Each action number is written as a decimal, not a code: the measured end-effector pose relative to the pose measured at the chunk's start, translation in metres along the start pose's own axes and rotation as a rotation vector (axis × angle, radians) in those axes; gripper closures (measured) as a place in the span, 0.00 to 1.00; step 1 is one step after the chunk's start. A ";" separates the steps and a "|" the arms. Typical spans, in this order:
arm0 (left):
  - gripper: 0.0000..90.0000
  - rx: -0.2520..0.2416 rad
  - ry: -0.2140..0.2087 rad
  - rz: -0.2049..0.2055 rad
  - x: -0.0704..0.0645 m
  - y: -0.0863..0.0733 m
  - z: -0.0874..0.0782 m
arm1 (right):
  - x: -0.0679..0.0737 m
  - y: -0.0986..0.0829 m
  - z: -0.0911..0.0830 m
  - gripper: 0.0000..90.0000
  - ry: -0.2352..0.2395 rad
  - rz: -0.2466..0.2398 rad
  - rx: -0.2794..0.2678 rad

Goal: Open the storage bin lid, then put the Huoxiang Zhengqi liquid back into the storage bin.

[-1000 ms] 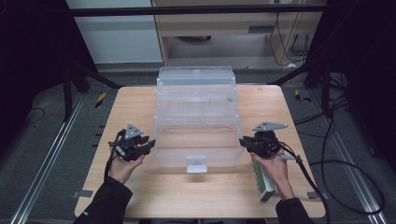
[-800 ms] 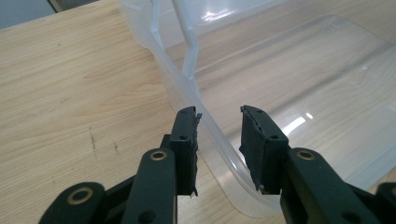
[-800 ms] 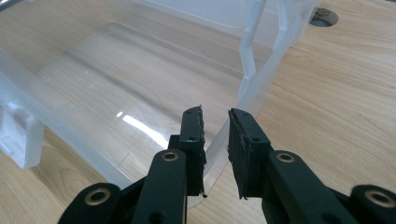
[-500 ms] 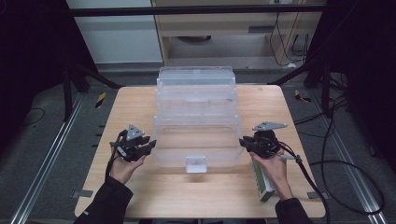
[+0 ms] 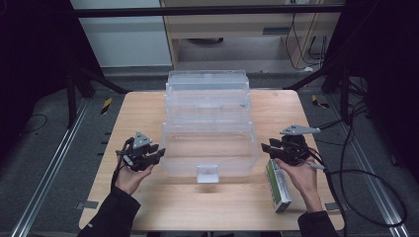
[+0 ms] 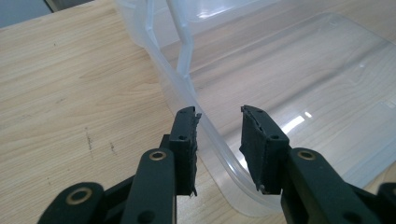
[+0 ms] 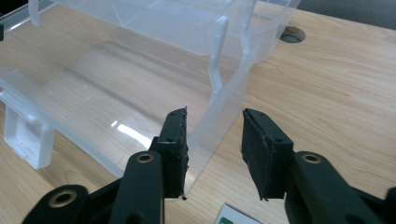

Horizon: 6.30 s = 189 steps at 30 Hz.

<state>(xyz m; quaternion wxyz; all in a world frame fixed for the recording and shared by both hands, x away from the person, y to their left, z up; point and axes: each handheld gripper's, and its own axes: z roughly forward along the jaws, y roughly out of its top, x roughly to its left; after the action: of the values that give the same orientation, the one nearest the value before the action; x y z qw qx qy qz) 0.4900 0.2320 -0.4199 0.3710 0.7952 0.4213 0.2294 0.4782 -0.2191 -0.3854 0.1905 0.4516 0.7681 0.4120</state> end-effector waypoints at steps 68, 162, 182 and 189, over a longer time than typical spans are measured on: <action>0.69 0.017 0.013 0.025 0.000 0.002 -0.002 | 0.020 -0.025 -0.028 0.52 -0.065 0.005 0.416; 0.69 0.016 0.014 0.028 0.000 0.002 -0.002 | 0.003 0.002 -0.042 0.71 -0.137 0.010 0.462; 0.73 0.025 0.006 0.028 -0.001 0.003 -0.001 | 0.013 0.065 -0.063 0.71 -0.101 -0.111 0.242; 0.72 0.025 0.004 0.028 -0.001 0.003 -0.001 | 0.016 0.082 -0.057 0.71 -0.058 -0.180 0.224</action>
<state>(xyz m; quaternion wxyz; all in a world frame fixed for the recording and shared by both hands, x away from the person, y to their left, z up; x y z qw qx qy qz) 0.4907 0.2307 -0.4169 0.3568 0.8051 0.4138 0.2308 0.4756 -0.2111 -0.2847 0.1975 0.4110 0.8408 0.2917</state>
